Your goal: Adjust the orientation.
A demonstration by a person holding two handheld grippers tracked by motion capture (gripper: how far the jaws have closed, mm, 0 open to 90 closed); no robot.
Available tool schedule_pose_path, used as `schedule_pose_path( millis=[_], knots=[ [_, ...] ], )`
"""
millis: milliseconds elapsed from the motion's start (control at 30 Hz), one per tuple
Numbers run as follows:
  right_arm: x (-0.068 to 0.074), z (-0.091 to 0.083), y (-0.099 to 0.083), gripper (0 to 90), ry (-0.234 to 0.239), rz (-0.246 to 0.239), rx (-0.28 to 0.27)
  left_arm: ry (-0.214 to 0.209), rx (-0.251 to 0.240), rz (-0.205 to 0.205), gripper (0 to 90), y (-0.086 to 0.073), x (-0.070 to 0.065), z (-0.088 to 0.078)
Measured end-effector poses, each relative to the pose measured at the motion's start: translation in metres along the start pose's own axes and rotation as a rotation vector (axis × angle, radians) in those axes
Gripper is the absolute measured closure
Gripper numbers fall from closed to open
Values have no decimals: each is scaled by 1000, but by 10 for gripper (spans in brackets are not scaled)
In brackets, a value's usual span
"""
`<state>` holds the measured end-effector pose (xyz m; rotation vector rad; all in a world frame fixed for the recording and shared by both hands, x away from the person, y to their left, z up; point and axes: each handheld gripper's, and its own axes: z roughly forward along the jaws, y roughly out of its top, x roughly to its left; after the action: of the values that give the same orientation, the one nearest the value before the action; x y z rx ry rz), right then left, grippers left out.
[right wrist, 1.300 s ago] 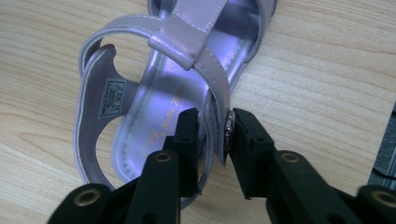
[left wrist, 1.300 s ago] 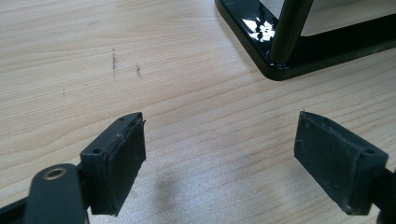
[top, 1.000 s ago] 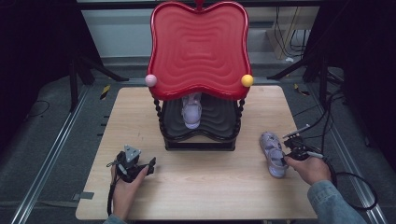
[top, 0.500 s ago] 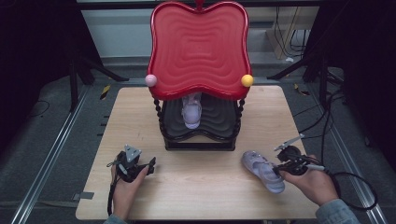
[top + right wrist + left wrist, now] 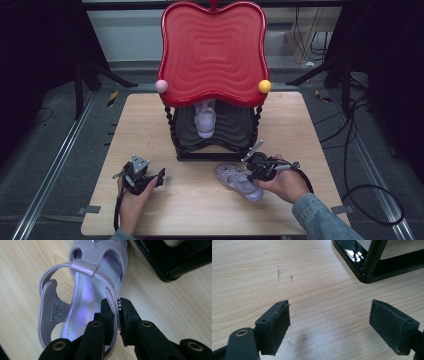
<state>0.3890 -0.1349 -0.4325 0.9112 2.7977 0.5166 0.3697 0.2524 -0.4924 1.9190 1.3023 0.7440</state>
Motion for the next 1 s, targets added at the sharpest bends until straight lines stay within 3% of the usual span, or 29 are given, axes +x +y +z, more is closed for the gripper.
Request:
schedule_pose_path(
  millis=[233, 333, 400, 433, 533, 700, 833, 1000],
  knots=[
    [-3, 9, -10, 798, 4, -22, 39, -3, 6, 8, 160, 0, -3, 2],
    [-2, 12, -12, 743, 3, -3, 51, -3, 6, 9, 160, 0, -3, 2],
    [-2, 3, -13, 661, -5, 36, 32, -3, 9, 7, 160, 0, -2, 2],
    [-2, 3, -13, 661, -5, 36, 32, -2, 10, 8, 160, 0, -2, 2],
    [4, -18, -15, 597, -20, 50, -4, -3, 11, 7, 160, 0, -2, 2],
    [21, -36, -16, 578, -13, 42, -29, -3, 7, 7, 160, 0, -3, 2],
    [34, -37, -15, 563, 14, 24, -29, -5, 7, 10, 160, 0, -4, 2],
    [43, -23, -12, 597, 39, 13, -5, -6, 8, 9, 160, 0, -4, 2]
  ],
)
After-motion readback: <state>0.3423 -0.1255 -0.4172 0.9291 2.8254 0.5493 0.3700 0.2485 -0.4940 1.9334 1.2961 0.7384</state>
